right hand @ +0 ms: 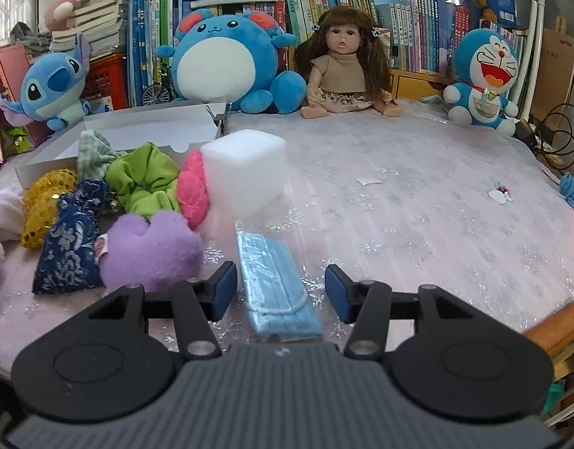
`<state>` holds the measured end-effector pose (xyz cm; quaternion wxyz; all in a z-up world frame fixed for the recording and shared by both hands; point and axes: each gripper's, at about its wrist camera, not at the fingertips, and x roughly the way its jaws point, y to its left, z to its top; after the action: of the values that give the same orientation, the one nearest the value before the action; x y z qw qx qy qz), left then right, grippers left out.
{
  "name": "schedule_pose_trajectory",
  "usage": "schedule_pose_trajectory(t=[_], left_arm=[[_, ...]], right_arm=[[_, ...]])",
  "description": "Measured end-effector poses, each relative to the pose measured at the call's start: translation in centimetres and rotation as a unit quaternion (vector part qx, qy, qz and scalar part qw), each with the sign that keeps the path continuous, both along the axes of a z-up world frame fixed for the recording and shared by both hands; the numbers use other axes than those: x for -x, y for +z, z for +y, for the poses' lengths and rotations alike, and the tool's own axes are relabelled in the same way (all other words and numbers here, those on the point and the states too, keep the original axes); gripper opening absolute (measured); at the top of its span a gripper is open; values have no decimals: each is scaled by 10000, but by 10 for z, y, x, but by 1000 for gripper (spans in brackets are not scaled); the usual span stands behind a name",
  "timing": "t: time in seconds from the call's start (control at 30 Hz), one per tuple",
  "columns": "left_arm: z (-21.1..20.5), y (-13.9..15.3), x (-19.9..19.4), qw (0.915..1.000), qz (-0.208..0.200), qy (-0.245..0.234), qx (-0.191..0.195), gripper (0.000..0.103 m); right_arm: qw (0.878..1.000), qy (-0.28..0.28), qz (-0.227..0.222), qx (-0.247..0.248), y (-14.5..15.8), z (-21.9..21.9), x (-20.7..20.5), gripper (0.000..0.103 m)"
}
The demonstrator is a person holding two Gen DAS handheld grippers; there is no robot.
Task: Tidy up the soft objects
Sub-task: 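Carry the white plush with the left tool while the right tool carries the mask packet into the white box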
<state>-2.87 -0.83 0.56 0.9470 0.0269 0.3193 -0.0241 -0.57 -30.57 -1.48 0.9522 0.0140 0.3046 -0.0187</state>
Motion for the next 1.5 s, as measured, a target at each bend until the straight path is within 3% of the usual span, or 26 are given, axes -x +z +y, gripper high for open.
schedule_pose_trajectory(t=[0.2, 0.3, 0.47, 0.7, 1.0, 1.17, 1.5], left_arm=[[3, -5, -3, 9999, 117, 87, 11, 63], [5, -3, -3, 9999, 138, 81, 66, 62], [10, 4, -2, 9994, 174, 3, 300, 61], [12, 14, 1, 9987, 144, -88, 481, 61], [10, 26, 4, 9982, 7, -212, 566, 61], [12, 29, 3, 9976, 9, -213, 655, 61], [17, 36, -5, 9972, -113, -171, 719, 61]], right_arm=[[9999, -54, -50, 116, -7, 2, -4, 67], [9998, -14, -81, 207, -7, 5, -4, 67], [9995, -62, -249, 194, -4, 6, -2, 56], [9990, 177, -403, 11, 1, 4, 5, 65], [9989, 7, -339, -324, -1, -12, 3, 67], [9993, 215, -234, -218, -4, -2, 2, 51], [9989, 149, -445, -49, 8, 5, 5, 49]])
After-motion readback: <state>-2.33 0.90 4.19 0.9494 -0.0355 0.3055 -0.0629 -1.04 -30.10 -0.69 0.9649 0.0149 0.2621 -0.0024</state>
